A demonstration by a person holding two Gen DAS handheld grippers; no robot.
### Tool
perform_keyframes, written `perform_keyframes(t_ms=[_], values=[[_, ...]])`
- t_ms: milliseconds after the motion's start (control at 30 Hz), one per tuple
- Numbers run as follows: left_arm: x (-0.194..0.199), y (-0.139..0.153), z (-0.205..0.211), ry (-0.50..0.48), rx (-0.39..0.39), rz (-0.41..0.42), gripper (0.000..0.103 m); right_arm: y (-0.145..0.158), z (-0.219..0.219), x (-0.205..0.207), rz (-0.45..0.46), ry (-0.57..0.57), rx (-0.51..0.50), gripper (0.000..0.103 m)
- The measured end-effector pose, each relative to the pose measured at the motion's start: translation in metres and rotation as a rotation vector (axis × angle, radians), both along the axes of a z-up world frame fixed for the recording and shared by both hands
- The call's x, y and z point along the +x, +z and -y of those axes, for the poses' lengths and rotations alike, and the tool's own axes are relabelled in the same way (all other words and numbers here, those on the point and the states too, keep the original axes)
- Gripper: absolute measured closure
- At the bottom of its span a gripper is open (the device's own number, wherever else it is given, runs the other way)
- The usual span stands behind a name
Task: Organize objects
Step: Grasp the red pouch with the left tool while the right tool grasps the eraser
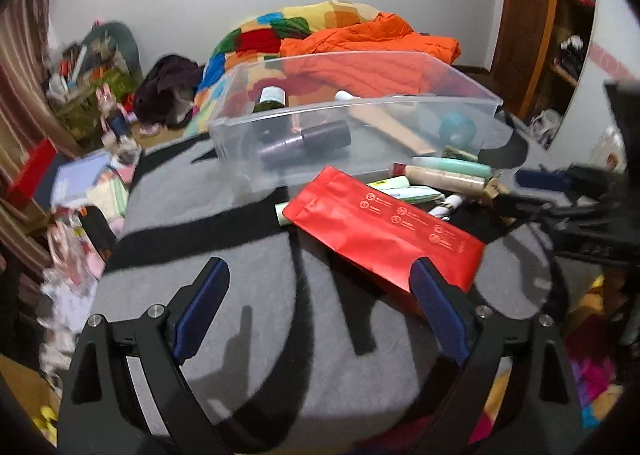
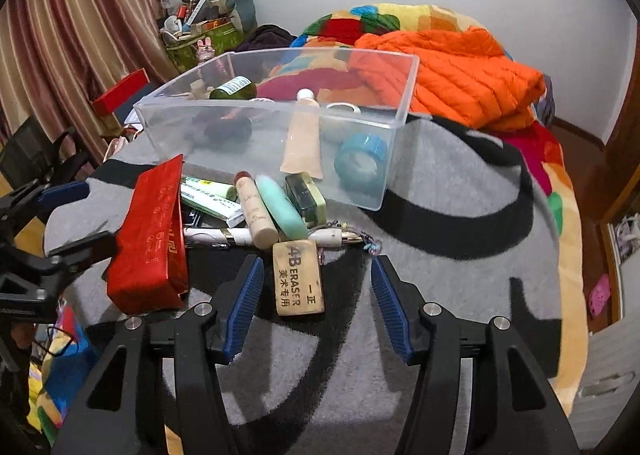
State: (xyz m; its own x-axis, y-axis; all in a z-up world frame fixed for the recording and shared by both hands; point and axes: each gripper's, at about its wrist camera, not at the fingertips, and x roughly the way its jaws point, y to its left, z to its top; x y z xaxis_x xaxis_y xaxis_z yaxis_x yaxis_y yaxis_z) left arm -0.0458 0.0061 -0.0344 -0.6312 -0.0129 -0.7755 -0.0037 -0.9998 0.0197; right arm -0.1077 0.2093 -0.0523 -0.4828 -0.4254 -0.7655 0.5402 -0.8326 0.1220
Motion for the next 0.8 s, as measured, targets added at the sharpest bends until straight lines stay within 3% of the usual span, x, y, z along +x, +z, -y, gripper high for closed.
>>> perform_keyframes(t_ms=[100, 200, 367, 600, 800], values=[[-0.003, 0.004, -0.003, 0.015, 0.088, 0.007, 0.009, -0.007, 0.001, -0.002, 0.011, -0.011, 0.0, 0.052], [-0.014, 0.003, -0.018, 0.036, 0.113, 0.011, 0.005, -0.01, 0.003, 0.001, 0.011, -0.018, -0.002, 0.06], [-0.033, -0.01, -0.042, 0.078, -0.013, 0.022, 0.005, -0.011, 0.002, 0.003, 0.009, -0.028, -0.03, 0.065], [-0.016, -0.009, -0.045, 0.071, -0.08, -0.007, 0.004, -0.011, 0.005, 0.01, -0.026, -0.021, -0.027, 0.074], [0.003, 0.0, -0.024, 0.093, -0.04, 0.028, 0.004, -0.013, 0.0, 0.012, -0.027, -0.021, -0.062, 0.075]])
